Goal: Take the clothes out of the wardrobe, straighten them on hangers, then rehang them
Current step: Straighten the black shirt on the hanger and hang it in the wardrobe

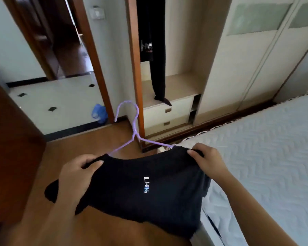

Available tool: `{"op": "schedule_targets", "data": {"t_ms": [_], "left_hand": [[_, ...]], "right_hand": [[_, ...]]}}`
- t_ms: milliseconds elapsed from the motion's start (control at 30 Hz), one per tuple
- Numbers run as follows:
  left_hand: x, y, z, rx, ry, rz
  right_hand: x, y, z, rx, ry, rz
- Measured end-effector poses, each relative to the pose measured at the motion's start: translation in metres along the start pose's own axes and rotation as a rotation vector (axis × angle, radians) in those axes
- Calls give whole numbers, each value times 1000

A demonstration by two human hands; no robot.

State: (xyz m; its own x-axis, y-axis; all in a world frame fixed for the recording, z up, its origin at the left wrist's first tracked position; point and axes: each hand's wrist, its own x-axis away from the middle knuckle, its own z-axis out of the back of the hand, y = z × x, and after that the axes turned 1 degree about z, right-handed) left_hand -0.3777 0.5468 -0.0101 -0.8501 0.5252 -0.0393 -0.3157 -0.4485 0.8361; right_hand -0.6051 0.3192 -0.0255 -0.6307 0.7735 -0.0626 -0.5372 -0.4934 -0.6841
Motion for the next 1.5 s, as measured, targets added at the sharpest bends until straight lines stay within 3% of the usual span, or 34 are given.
{"op": "schedule_targets", "data": {"t_ms": [200,500,700,900,1033,1200,1500], "left_hand": [[-31,-53,49,-73,127,153],[-174,-67,-4,-108,159,244],[-311,-10,-76,-108,56,221],[-388,19,-129,-65,-89,168],[-441,25,-170,17,-294,161],[-502,50,-214,25,-519,15],[-550,81,-277,0,-733,-162]], "right_hand": [[-58,-39,-85,-12,-176,103],[-224,-27,-146,-11,-178,124],[-343,8,-122,-28,-87,-20],[-406,37,-100,37,73,-116],[-428,54,-88,127,251,-193],[-436,65,-67,175,417,-406],[-419,67,-47,295,606,-600]]}}
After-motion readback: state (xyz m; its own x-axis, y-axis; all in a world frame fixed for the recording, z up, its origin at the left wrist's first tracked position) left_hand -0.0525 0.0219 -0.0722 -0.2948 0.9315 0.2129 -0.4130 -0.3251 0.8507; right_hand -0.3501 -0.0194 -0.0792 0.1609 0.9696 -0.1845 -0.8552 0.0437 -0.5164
